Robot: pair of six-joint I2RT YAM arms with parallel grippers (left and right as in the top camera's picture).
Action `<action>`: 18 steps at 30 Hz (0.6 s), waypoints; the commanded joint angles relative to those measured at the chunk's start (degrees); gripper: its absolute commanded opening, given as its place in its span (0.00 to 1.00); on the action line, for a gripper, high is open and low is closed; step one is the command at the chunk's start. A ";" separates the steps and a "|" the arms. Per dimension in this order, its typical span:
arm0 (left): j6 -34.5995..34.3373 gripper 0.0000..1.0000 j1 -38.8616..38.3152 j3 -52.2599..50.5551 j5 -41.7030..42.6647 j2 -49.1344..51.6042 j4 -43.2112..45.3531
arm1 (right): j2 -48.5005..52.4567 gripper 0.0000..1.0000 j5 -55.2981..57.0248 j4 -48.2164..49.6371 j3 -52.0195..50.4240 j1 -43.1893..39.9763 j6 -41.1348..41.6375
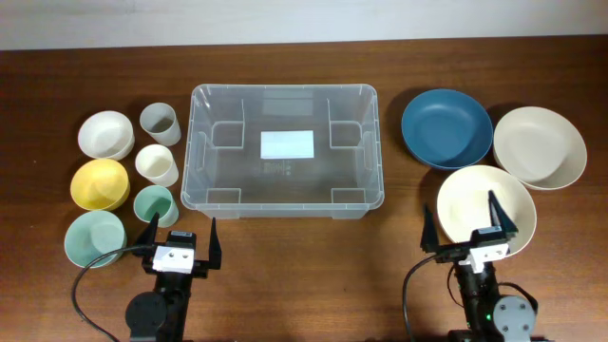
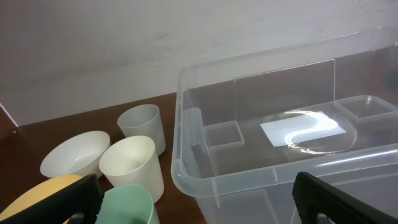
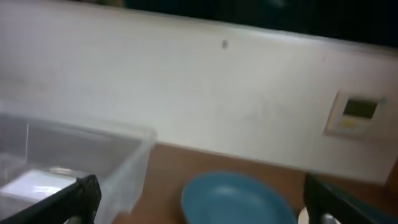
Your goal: Pack container
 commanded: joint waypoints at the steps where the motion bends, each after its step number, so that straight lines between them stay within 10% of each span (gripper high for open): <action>1: 0.72 1.00 0.28 -0.26 0.42 -0.24 -0.11 | 0.44 0.99 4.31 -0.28 5.38 -0.39 0.26; 16: 0.72 1.00 0.28 -0.26 0.42 -0.24 -0.11 | 41.00 0.99 5.57 -42.75 54.99 -0.44 -2.23; 18: 0.72 1.00 0.28 -0.26 0.42 -0.24 -0.11 | 47.74 0.99 22.58 -43.78 58.45 -1.31 11.82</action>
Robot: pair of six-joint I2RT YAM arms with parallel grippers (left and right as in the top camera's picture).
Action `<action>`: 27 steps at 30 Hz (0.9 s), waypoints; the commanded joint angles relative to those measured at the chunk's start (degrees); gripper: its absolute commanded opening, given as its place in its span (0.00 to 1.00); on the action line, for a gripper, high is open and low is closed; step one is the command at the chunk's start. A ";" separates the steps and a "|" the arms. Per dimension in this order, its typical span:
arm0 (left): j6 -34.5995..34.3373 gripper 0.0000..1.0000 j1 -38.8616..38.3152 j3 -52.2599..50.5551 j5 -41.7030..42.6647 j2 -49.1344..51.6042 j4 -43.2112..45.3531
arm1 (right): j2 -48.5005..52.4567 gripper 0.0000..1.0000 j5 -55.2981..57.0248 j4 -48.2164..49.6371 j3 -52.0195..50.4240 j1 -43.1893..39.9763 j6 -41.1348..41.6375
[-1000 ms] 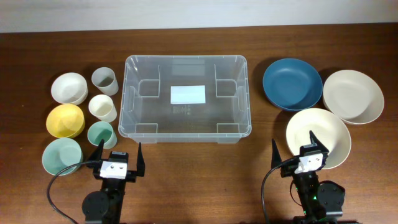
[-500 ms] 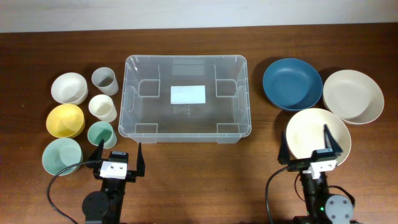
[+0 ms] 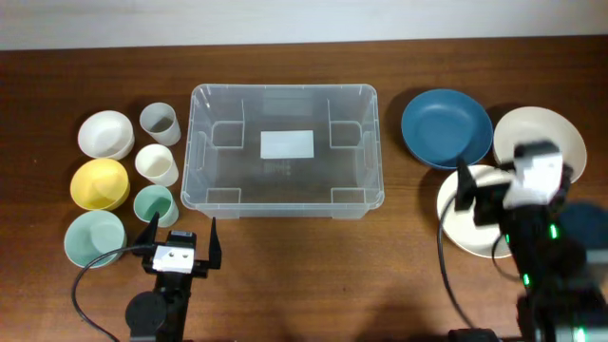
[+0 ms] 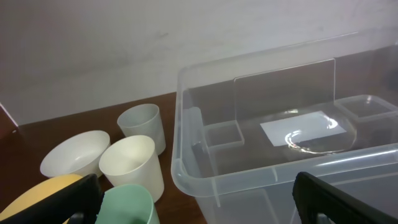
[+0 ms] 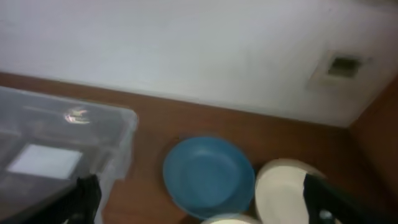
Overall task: Pack container
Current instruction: 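Move the right gripper to the far-right cream bowl's rim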
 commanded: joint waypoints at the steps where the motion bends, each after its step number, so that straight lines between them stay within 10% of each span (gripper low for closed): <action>1: 0.72 1.00 0.31 -0.26 0.42 -0.28 -0.09 | 8.28 0.99 24.06 -3.65 5.20 -2.40 20.22; 14: 0.72 0.99 0.31 -0.26 0.42 -0.28 -0.09 | 19.78 0.99 2.25 -16.28 15.78 -44.06 31.50; 27: 0.72 0.99 0.31 -0.26 0.42 -0.28 -0.09 | 51.91 0.99 -15.30 -6.71 15.80 -50.51 30.86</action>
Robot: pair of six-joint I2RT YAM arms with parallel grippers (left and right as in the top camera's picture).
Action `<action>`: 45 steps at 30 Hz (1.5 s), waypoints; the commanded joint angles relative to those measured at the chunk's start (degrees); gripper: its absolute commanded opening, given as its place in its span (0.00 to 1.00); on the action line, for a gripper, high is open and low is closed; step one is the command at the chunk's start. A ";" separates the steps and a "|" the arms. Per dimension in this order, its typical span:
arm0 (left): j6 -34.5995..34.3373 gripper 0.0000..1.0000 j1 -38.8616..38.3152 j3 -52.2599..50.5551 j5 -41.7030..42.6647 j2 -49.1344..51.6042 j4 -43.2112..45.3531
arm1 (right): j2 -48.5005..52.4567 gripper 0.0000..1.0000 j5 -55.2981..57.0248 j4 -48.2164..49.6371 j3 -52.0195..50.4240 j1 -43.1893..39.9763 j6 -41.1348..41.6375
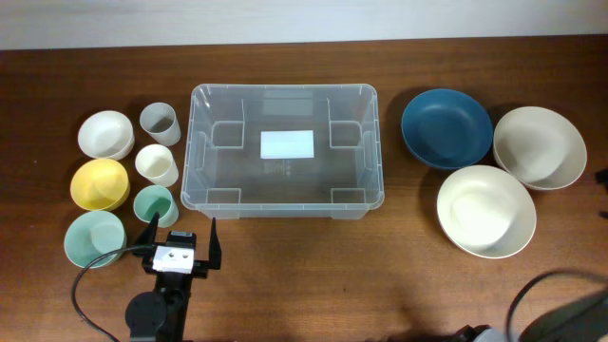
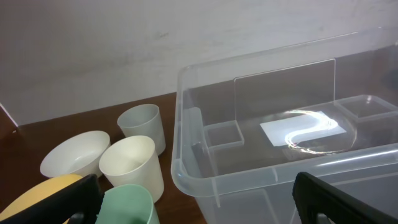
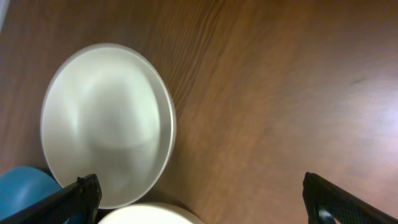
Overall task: Pack container
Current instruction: 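Move the right gripper to the far-right cream bowl's rim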
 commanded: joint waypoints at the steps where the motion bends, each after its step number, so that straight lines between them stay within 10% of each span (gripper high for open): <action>1: 0.72 0.99 0.31 -0.26 0.42 -0.28 -0.11 | 5.81 0.99 -6.51 1.70 0.57 -0.11 0.11; 38: 0.72 1.00 0.31 -0.26 0.42 -0.28 -0.11 | 24.00 1.00 -0.72 15.63 0.55 8.04 5.09; 45: 0.72 1.00 0.31 -0.26 0.42 -0.28 -0.11 | 24.00 0.67 -0.72 17.14 0.55 8.04 5.11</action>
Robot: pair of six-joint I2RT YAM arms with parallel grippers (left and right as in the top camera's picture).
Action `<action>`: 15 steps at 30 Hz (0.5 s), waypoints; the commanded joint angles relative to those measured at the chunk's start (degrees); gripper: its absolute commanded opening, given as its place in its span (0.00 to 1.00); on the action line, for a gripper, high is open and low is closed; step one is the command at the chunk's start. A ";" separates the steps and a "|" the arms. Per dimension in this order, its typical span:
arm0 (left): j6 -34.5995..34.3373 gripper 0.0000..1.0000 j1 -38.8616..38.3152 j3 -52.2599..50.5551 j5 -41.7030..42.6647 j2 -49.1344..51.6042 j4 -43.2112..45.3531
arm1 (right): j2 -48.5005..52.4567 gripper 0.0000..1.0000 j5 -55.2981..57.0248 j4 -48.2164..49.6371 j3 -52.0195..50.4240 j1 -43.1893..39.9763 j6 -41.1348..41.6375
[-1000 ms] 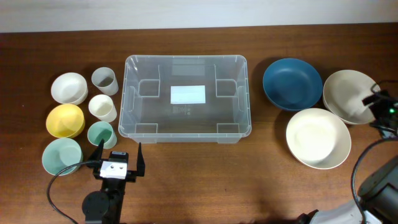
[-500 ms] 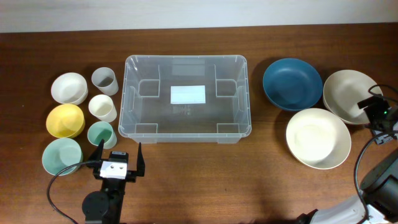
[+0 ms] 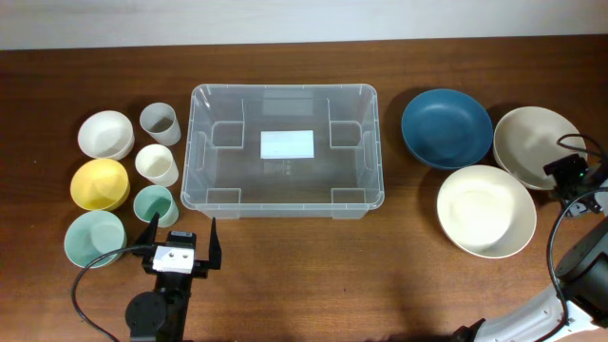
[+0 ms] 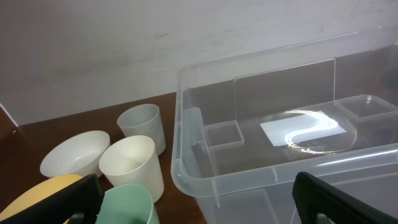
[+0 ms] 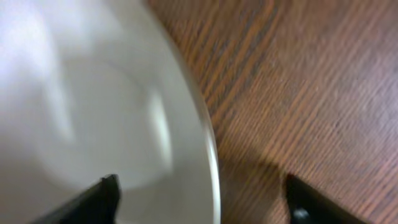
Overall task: Pack container
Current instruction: 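Move the right gripper to the far-right cream bowl's rim, then grasp the cream bowl rim with the right gripper and lift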
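The clear plastic container point(image 3: 285, 195) stands in the middle of the table, with only a white label on its floor. To its right lie a blue bowl point(image 3: 446, 128), a beige bowl point(image 3: 532, 142) and a cream bowl point(image 3: 484, 211). My right gripper point(image 3: 570, 173) is open, low at the beige bowl's right edge; in the right wrist view the beige bowl's rim point(image 5: 208, 149) runs between its fingers point(image 5: 102, 198). My left gripper point(image 3: 182, 234) rests open at the front left, facing the container's front left corner point(image 4: 186, 171).
Left of the container stand a grey cup point(image 3: 160, 123), a white cup point(image 3: 157, 164), a green cup point(image 3: 154, 205), a white bowl point(image 3: 104, 134), a yellow bowl point(image 3: 99, 183) and a green bowl point(image 3: 94, 237). The right arm's cable point(image 3: 556, 237) loops by the cream bowl.
My right gripper was high above the beige bowl, seeing all of it. Now it is low at that bowl's right rim, open, with the rim between its fingers. The left arm is unchanged.
My right gripper first rested open at the table's front, by the cream bowl. It was then raised above that bowl, then high over the beige bowl, and now sits low at the beige bowl's rim. No dish has moved, and the left gripper stayed put.
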 commanded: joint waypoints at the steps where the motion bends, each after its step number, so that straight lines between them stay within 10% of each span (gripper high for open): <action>1: 0.72 1.00 0.31 -0.26 0.42 -0.28 -0.09 | 0.96 0.63 0.72 0.68 0.50 -0.11 0.15; 15: 0.72 1.00 0.31 -0.26 0.42 -0.28 -0.09 | 0.96 0.39 1.68 1.75 0.50 -0.11 0.26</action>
